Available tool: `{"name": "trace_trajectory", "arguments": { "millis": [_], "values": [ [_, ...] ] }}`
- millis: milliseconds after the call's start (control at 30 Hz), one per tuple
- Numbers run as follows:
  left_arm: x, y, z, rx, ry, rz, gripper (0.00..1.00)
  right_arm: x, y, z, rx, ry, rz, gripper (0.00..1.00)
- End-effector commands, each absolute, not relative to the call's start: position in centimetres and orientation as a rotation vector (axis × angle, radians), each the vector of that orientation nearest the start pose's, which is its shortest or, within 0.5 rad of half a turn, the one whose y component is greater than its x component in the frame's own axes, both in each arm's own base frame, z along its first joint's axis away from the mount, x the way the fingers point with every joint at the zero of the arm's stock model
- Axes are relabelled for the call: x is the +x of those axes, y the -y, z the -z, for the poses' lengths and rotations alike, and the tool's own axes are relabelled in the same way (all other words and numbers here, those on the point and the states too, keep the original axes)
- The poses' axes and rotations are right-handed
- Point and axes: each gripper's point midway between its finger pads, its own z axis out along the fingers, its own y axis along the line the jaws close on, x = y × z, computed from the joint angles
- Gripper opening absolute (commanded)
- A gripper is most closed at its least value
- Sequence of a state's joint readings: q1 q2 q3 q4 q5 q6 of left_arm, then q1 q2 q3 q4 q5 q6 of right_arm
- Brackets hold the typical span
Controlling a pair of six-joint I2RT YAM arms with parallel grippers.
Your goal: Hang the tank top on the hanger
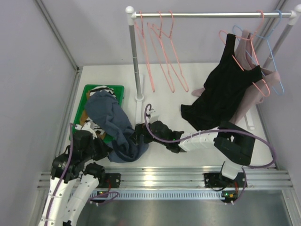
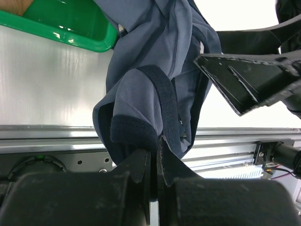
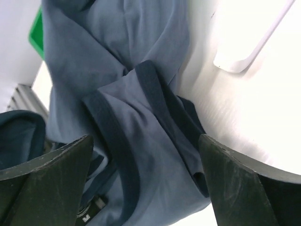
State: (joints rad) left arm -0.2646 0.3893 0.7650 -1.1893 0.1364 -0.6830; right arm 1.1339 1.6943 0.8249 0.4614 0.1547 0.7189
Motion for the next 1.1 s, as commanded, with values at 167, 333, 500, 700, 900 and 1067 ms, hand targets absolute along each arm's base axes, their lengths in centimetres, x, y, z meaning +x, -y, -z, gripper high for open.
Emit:
{"name": "trace_trajectory", "arguments": {
  "millis": [167, 333, 500, 700, 900, 1067],
  "values": [
    [11.6, 8.4, -18.8, -0.424, -2.362, 0.625, 0.00, 20.6, -44.2, -11.0, -0.382, -2.047, -0.942, 0.60],
    [12.3, 8.6, -21.0, -0.363, -2.330, 0.635, 0.00, 19.7, -43.7, -13.2, -0.413, -2.008, -0.900, 0.14],
    [13.1, 8.8, -24.8, -0.253, -2.232, 0.643, 0.00, 17.6, -42.4, -17.7, -0.444, -1.919, -0.849, 0.00],
    [14.7, 10.4, -31.8, -0.117, -2.051, 0.740, 0.00, 15.8, -39.5, -24.5, -0.431, -1.796, -0.846, 0.00],
    [16.9, 12.4, -42.4, 0.031, -1.773, 0.850, 0.00, 14.9, -35.4, -34.2, -0.389, -1.632, -0.874, 0.00],
    [17.6, 13.9, -52.2, 0.155, -1.507, 0.928, 0.00, 15.2, -31.3, -42.4, -0.343, -1.498, -0.860, 0.00]
  ]
}}
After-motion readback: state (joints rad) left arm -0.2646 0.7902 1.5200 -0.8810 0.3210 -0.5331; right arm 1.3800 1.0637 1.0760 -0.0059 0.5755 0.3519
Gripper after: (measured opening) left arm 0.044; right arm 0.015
